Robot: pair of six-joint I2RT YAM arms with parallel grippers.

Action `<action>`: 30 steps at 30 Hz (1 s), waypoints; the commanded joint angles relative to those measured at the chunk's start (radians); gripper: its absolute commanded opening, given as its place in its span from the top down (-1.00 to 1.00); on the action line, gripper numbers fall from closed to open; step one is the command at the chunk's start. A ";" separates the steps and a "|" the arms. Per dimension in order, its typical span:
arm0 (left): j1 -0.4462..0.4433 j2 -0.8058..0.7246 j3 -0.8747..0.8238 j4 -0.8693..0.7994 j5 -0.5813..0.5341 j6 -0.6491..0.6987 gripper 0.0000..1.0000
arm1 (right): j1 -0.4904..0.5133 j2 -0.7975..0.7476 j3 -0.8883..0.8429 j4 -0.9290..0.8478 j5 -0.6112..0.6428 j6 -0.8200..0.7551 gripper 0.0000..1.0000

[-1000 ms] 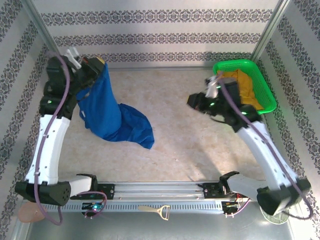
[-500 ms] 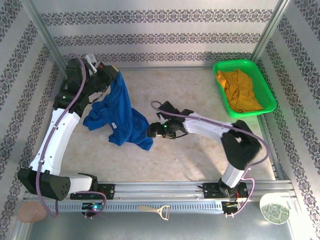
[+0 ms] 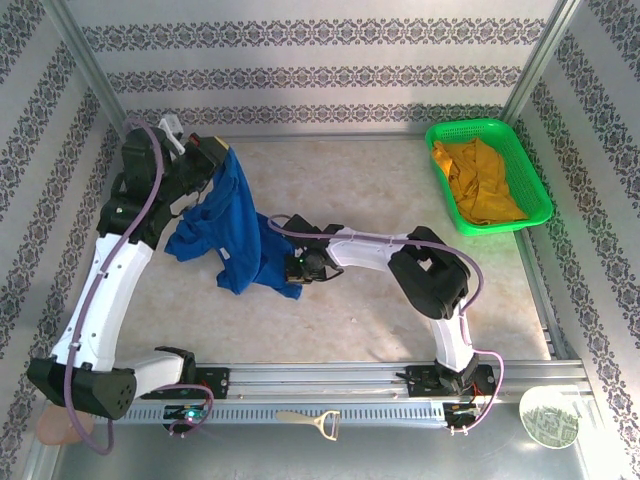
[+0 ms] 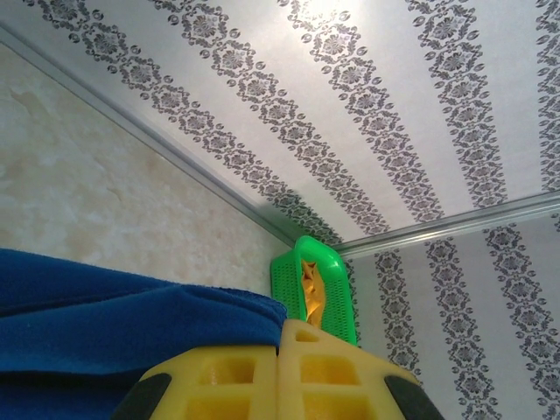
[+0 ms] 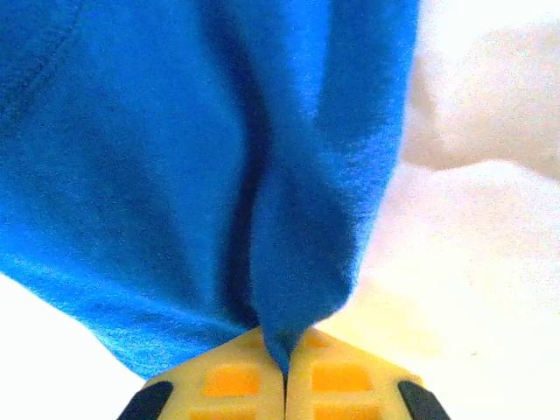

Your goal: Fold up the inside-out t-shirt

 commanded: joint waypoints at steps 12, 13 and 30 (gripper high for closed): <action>-0.031 -0.053 -0.267 0.034 0.066 0.015 1.00 | -0.598 -0.059 0.436 -0.238 0.101 -0.217 0.39; -0.043 -0.051 -0.310 0.046 0.065 0.010 1.00 | -0.607 -0.028 0.519 -0.307 0.103 -0.233 -0.37; -0.174 -0.021 -0.753 0.201 -0.027 -0.003 1.00 | -0.273 -0.507 -0.445 0.097 0.012 0.129 -0.44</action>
